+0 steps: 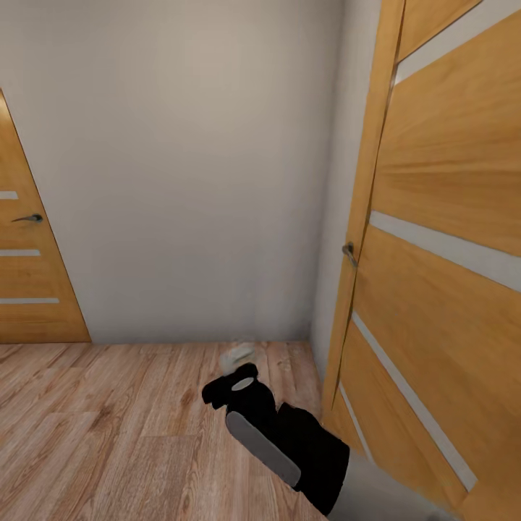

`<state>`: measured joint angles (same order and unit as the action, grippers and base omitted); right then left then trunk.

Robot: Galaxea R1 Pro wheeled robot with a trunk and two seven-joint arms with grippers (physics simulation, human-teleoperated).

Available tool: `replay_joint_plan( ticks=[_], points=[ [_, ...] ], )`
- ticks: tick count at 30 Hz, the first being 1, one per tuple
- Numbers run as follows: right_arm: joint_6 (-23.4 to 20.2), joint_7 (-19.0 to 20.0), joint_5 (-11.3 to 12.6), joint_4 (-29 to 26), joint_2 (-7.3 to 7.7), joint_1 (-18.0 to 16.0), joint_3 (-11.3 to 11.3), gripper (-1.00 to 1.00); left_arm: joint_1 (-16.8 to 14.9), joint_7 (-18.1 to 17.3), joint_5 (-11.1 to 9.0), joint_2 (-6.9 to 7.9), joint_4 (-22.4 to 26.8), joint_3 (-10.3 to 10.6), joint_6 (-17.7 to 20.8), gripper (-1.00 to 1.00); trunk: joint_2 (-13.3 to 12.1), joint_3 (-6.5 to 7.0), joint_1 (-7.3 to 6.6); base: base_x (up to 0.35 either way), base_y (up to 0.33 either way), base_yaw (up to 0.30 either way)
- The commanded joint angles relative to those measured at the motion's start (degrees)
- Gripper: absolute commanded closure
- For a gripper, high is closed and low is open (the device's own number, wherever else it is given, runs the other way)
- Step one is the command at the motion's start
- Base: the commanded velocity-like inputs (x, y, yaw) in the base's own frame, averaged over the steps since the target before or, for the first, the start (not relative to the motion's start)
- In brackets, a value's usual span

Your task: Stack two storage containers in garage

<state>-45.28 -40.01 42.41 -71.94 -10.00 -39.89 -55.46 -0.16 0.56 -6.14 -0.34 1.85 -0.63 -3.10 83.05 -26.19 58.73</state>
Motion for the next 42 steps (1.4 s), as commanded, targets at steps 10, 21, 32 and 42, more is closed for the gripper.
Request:
replay_joint_plan(
  ticks=[10, 21, 32, 42],
  points=[
    [12.6, -0.3, 9.0, 1.6, 12.66, 11.2, -6.9, -1.0, 0.0, 0.1, -0.6, -0.02, 0.0, -0.1, -0.1, -1.0, 0.0, -0.06, 0.0, 0.0, 0.0, 0.0],
    [30.1, 2.5, 11.2, 11.7, 14.27, 14.9, -27.0, -1.0, 0.0, 0.1, -0.6, -0.02, 0.0, -0.2, -0.1, -1.0, 0.0, -0.06, 0.0, 0.0, 0.0, 0.0],
    [33.7, 12.9, 18.9, 22.7, 16.58, 15.0, -30.3, -1.0, 0.0, 0.1, -0.7, -0.02, 0.0, -0.2, -0.1, -1.0, 0.0, -0.06, 0.0, 0.0, 0.0, 0.0],
    [33.6, 15.8, 19.9, 25.8, 16.57, 15.0, -30.4, -1.0, 0.0, 0.1, -0.7, -0.02, 0.0, -0.2, -0.1, -1.0, 0.0, -0.06, 0.0, 0.0, 0.0, 0.0]
  ],
)
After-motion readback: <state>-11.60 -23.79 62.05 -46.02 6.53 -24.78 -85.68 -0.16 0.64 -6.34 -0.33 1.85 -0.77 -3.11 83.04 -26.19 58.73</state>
